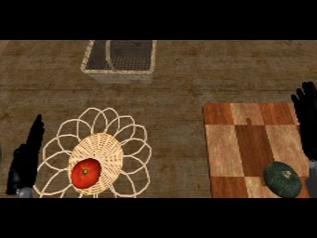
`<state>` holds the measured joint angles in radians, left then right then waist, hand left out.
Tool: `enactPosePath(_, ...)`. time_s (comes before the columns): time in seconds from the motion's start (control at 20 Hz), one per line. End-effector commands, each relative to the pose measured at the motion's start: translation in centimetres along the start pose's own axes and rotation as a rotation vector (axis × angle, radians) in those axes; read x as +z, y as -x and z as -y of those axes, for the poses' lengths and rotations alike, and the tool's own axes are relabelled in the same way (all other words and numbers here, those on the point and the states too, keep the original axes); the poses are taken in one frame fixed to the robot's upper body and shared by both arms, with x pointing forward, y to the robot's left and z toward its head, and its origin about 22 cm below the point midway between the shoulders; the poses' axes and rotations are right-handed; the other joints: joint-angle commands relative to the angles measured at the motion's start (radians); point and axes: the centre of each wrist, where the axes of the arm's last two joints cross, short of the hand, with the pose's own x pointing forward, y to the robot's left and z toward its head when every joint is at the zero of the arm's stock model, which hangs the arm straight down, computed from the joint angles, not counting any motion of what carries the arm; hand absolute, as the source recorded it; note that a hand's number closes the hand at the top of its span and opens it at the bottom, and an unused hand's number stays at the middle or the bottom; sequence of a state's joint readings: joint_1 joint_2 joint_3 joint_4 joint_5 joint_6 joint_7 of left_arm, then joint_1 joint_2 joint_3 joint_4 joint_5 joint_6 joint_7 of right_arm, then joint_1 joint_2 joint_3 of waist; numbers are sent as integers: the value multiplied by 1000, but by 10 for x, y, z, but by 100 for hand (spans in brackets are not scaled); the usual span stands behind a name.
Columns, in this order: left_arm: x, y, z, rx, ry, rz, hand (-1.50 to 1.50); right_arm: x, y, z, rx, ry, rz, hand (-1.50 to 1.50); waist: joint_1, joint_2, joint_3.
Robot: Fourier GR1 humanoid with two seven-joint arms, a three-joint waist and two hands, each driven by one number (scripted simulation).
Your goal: Pick the squash from the cutting board and place it in the basket
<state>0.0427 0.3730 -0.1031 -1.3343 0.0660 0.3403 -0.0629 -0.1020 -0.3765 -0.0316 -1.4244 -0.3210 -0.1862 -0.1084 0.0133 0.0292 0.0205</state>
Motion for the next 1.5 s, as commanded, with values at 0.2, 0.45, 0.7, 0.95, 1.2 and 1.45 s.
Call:
enactPosePath(0.2,-26,-53,-8,98,-11,137,0,12,-18,95,432,194,-262,150,-56,-34,-25)
enactPosePath(0.45,-43,-93,-1,165,95,149,0,5,-31,22,453,202,-33,-150,-19,-28,-23)
enactPosePath(0.7,-41,-93,7,167,111,130,0,0,-40,35,720,480,-115,-150,-13,-26,-31)
enactPosePath(0.95,-41,-95,5,172,101,119,0,-8,-90,49,935,535,-318,-150,-22,-34,-30)
enactPosePath(1.2,-44,-101,0,164,105,131,0,-3,-109,35,1105,213,-699,-150,-14,-35,-33)
enactPosePath(1.45,-46,-103,8,168,103,116,0,0,-151,15,1115,-9,-891,-150,-27,-36,-29)
